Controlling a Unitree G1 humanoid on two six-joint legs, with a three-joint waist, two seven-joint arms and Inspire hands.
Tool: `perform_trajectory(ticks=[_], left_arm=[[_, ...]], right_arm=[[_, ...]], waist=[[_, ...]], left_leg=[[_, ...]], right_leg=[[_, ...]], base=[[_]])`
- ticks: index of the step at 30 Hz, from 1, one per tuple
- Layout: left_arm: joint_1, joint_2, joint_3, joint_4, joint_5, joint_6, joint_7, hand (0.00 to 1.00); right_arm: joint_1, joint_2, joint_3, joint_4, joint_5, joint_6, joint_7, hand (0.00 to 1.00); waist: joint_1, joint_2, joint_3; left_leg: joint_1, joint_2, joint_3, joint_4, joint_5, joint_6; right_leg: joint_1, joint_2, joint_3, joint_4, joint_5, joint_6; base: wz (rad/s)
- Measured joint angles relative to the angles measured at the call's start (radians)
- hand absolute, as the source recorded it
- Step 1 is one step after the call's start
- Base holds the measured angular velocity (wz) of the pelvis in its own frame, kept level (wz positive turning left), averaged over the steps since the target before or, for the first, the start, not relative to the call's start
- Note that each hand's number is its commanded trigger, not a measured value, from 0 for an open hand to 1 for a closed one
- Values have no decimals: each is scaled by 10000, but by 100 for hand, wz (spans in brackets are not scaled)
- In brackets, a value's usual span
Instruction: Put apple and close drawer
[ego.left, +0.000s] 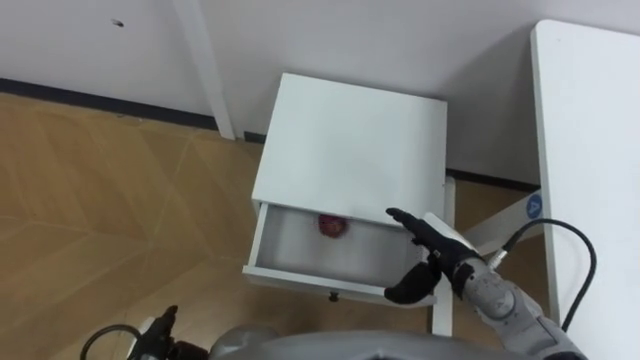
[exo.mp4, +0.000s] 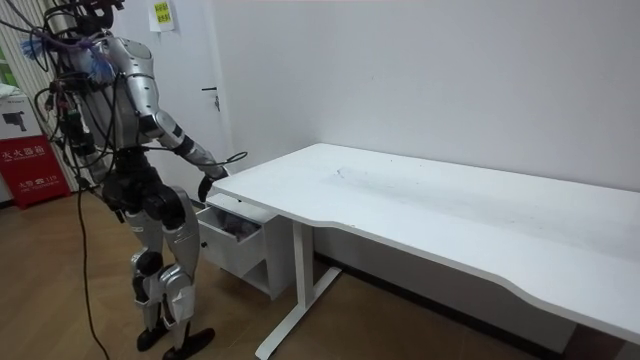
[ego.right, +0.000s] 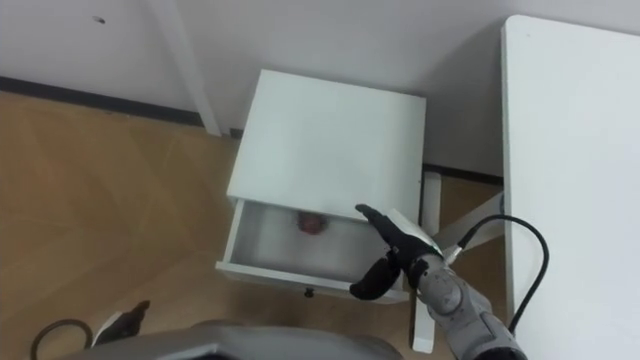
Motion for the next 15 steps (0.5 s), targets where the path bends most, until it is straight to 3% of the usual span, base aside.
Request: perform_trajectory(ticks=[6,10,12,13,14,15], left_arm=[[23,-32,150,6,-7,0,12,0],[25,-110,445,10,-22,-130,114,0],[-12,-182,700,68,-31,-195,102,0],[-43,-230,818,103,-76,-208,108,0],[-70,-190,847,255,-167,-221,112,0],[-105,-159,918,392,-181,-233,117,0]], right_arm=[[149,2,-104,344,260,-144,-234,0],[246,164,-1047,813,1222,-249,-502,0],[250,201,-1629,862,1325,-284,-699,0],[266,220,-2011,929,1538,-275,-881,0],[416,230,-2306,1028,1949,-328,-1093,0],[450,233,-2415,1173,2116,-370,-1203,0]], waist=[[-3,118,-9],[-120,255,10],[-300,383,32],[-299,516,3],[-412,502,-1],[-519,480,-17]], left_leg=[[154,-6,1,-7,0,1],[85,-5,40,112,-47,51],[-85,-127,130,336,-167,146],[-158,-139,260,461,-236,229],[-176,-279,332,606,-272,315],[-183,-382,348,768,-313,383]], right_leg=[[105,-18,14,1,-1,2],[-36,-70,-4,352,-65,58],[-547,-254,-14,1360,-356,213],[-1272,-470,-13,2797,-481,368],[-2212,-800,30,4839,-412,443],[-2683,-1013,106,5850,-206,478]], base=[[0],[1],[-3],[-15],[-6],[18]])
